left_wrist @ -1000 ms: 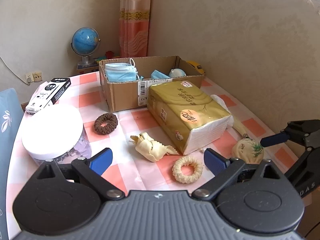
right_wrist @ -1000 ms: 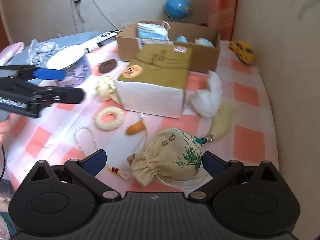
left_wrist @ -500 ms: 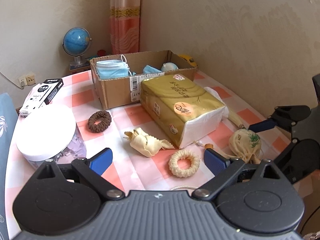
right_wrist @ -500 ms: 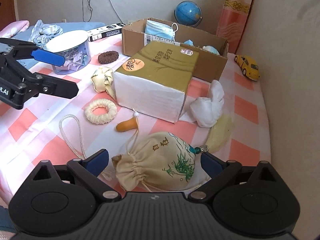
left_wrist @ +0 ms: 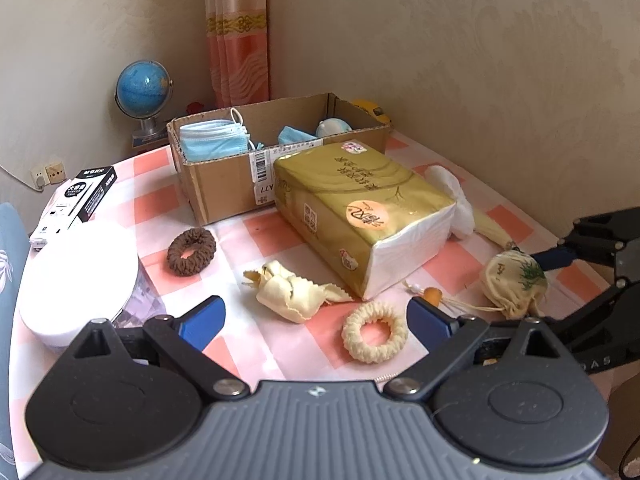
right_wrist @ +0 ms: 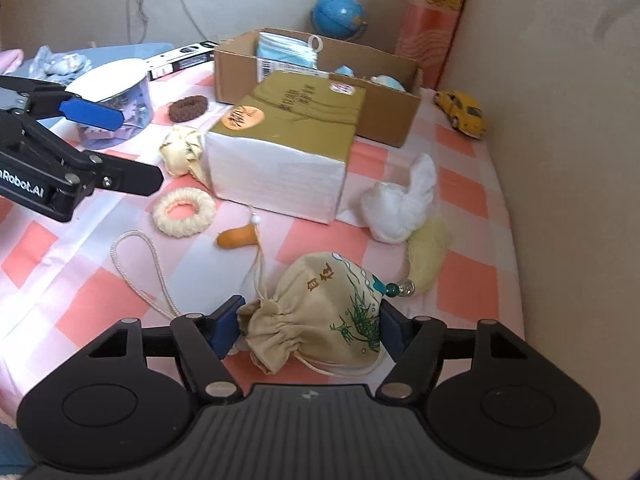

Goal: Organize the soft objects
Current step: 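Grasp the beige pouch with the right gripper while the left grasps the cream cloth bundle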

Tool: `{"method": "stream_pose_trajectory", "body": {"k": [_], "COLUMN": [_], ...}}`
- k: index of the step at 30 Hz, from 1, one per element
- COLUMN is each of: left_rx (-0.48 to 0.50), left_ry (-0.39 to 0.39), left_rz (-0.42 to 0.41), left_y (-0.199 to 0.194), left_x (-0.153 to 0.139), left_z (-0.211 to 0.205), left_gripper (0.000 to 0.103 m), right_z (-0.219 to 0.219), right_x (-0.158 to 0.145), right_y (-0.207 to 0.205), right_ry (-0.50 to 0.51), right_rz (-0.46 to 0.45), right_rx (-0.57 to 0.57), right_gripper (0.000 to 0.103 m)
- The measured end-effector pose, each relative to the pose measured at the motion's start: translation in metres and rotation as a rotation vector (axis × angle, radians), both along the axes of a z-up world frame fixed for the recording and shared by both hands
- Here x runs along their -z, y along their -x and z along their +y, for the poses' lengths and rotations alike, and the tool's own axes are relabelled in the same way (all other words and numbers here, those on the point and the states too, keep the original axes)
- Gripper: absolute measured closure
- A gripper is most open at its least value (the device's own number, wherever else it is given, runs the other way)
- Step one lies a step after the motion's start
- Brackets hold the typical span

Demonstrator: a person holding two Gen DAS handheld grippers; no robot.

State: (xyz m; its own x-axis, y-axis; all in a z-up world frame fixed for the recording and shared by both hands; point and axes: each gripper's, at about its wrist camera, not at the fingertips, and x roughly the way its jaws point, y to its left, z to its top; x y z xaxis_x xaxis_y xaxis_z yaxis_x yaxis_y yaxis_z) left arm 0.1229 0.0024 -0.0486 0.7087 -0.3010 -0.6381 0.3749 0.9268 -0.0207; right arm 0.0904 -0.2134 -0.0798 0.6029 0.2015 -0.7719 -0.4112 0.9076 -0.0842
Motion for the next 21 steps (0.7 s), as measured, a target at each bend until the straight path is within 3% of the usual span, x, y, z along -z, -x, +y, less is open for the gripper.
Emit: {"method": "stream_pose_trajectory", "body": {"k": [5,8,9,17,21], "left_rx": [0.001,0.001,0.004,0.008,0.008], "left_ry": [0.0,0.002,0.003,-0.013,-0.029], "left_rz": [0.004,0.006,0.008,0.03,0.016], "left_y": [-0.003,-0.007,-0.009,-0.031,-0.038], "left_x": [0.001,0.005,0.006,0.019,0.023], "left_z": [0.0,0.001,0.001,0.001,0.0], "left_gripper": [0.006,0.006,0.006,0.009,0.022], "right_z": [-0.01,-0.01,-0.01,-0.013,-0.014], "right_x": [0.005,0.011,0.013,0.013,0.014], "right_y": [-0.005,-0.003,-0.002,-0.001,0.002], "right_ry": [-0.061,-0.066,-0.075,-0.087,-0.093], "right_rz": [0.017,0.017,0.013,-0.001,-0.019], "right_rx": [0.02,0.014,0.014,0.009,0.012], "right_gripper": [0.021,0.002,0.0,0.0,0.0]}}
